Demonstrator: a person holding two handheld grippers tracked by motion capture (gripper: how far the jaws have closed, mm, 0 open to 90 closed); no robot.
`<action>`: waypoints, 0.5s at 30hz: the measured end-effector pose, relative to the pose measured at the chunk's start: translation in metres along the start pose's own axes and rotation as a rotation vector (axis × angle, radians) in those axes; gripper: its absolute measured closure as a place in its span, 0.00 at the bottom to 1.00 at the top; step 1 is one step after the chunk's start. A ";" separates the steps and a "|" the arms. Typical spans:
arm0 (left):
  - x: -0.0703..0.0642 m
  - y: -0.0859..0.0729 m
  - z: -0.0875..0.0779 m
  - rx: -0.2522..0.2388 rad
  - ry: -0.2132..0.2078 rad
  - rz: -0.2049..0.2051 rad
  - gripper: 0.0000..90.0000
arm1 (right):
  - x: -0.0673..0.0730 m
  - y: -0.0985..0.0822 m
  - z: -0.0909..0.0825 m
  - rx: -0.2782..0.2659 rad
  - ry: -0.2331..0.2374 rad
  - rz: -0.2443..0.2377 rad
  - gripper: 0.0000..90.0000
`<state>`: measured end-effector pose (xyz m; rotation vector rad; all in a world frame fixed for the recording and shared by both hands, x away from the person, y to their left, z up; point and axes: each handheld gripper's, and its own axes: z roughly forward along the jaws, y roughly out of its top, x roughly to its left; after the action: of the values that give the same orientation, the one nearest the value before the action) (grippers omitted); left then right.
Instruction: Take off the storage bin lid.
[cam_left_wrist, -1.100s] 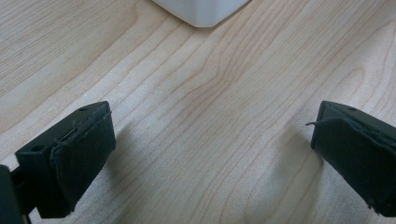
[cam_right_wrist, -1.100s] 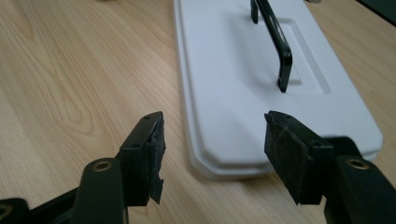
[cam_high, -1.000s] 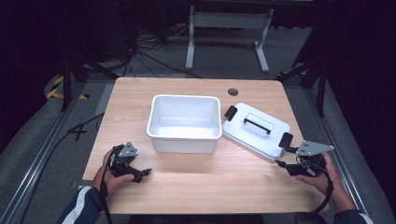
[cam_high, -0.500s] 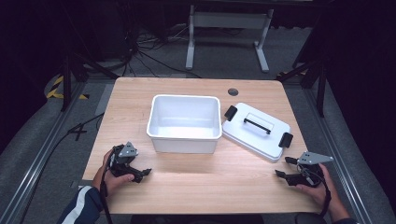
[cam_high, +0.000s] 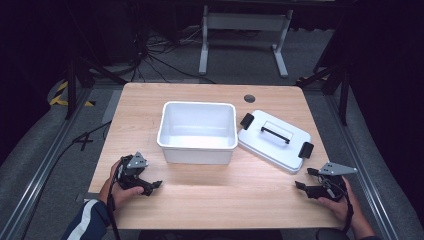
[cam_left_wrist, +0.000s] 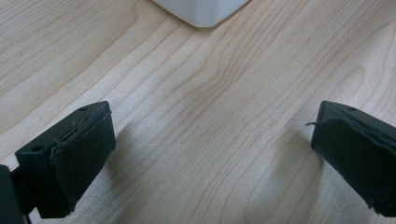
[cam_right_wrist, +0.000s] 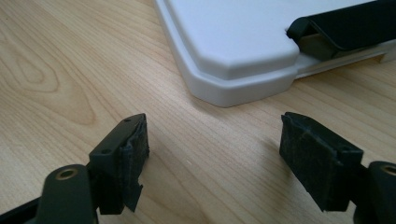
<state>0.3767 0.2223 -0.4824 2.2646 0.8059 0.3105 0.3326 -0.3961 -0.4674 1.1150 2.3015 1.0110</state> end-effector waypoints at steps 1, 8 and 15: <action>0.000 0.000 0.000 0.001 -0.001 0.006 0.00 | 0.000 0.000 0.000 0.000 0.000 0.000 0.27; 0.001 0.000 0.000 0.006 -0.004 0.006 0.00 | 0.001 0.001 0.001 0.002 -0.012 0.010 0.26; 0.001 0.001 0.000 0.006 -0.007 0.003 0.00 | 0.002 0.003 0.004 0.005 -0.023 0.017 0.24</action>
<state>0.3773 0.2224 -0.4819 2.2717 0.8015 0.3020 0.3355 -0.3916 -0.4675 1.1438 2.2812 0.9937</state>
